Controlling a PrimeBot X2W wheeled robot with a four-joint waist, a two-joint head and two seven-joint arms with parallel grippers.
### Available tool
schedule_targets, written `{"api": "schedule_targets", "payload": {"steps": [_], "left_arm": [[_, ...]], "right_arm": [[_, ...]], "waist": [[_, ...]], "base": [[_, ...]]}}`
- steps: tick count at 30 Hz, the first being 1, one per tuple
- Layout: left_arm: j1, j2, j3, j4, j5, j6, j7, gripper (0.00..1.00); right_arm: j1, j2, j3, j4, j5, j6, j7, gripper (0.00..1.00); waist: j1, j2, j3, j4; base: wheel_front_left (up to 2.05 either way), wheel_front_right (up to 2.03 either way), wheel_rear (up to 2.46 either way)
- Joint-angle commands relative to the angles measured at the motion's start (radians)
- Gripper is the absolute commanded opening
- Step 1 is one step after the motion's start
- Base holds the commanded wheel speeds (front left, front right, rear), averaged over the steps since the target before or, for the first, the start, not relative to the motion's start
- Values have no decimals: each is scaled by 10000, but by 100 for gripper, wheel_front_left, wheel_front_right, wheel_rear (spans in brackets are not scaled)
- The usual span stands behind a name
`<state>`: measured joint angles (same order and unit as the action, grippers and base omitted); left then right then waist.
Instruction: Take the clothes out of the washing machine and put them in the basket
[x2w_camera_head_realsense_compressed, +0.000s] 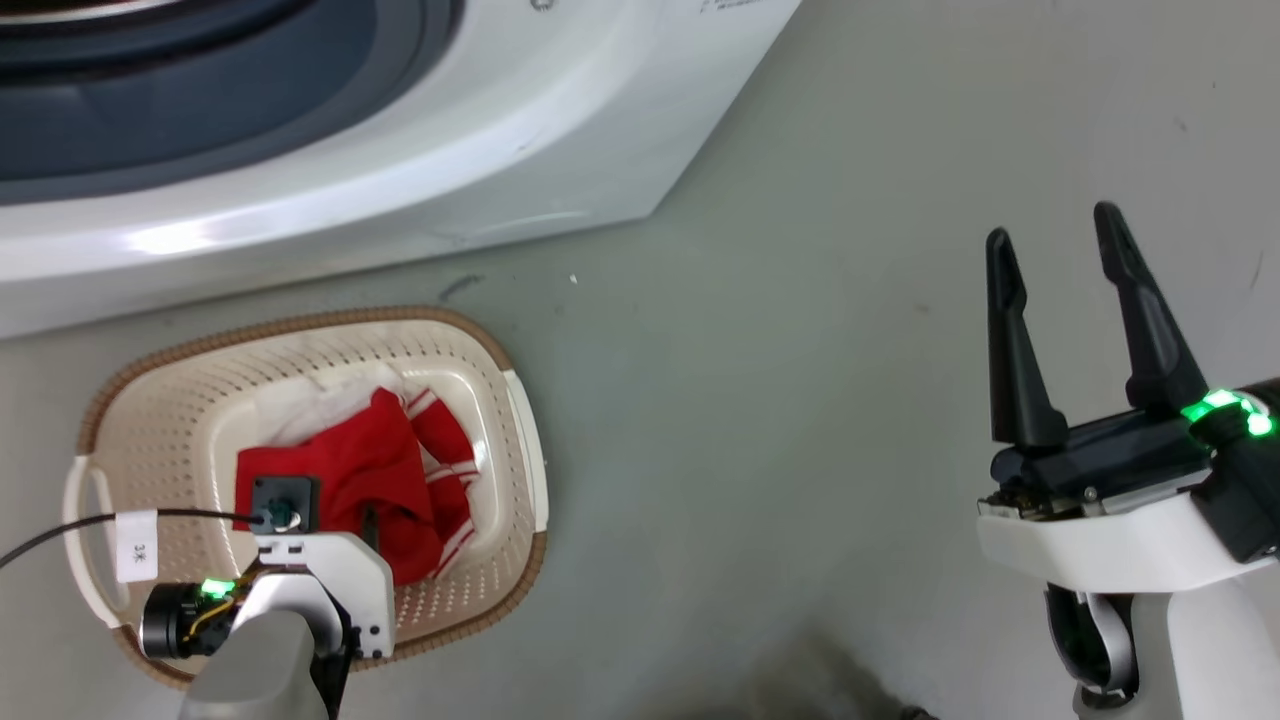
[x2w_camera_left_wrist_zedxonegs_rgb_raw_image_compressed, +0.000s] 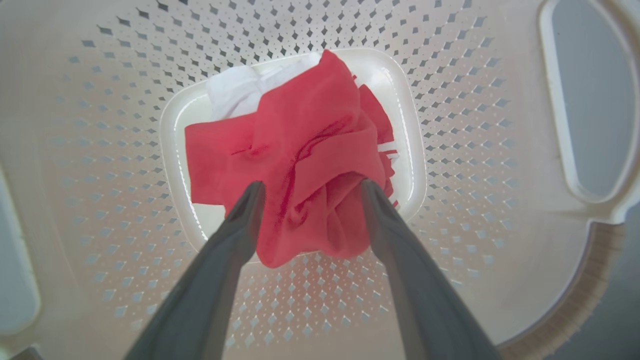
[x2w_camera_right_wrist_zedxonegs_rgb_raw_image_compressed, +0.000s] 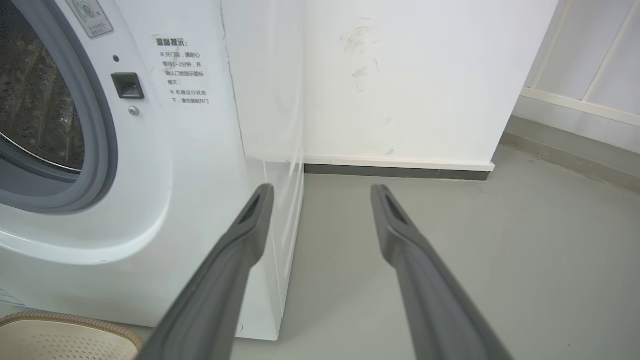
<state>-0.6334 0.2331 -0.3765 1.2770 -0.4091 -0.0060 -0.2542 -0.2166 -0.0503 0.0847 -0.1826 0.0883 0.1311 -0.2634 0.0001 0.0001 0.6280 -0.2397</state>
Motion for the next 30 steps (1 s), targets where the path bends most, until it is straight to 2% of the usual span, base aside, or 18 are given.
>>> {"api": "schedule_targets", "payload": {"steps": [1,6,14,30], "left_arm": [[210,-74,29,-108,-22,38,-77,100],[1331,-97,398,-1608,75,352,-108,100],[2952,-211,1199,-3853,583,686,-112,100],[4897,-694,3060,-8067,2159,939,-114,100]], "right_arm": [[202,0,-19,57,-30,-7,-20,100],[782,0,-78,248,-211,-7,-20,100],[1530,0,-108,408,-427,-7,-20,100],[2549,0,-127,577,-511,-7,-20,100]], "waist": [[-1,-1,-633,154],[-1,-1,-1823,424],[-1,-1,-3108,694],[-1,-1,-4679,864]], "base": [[0,0,0],[0,0,0],[0,0,0],[0,0,0]]}}
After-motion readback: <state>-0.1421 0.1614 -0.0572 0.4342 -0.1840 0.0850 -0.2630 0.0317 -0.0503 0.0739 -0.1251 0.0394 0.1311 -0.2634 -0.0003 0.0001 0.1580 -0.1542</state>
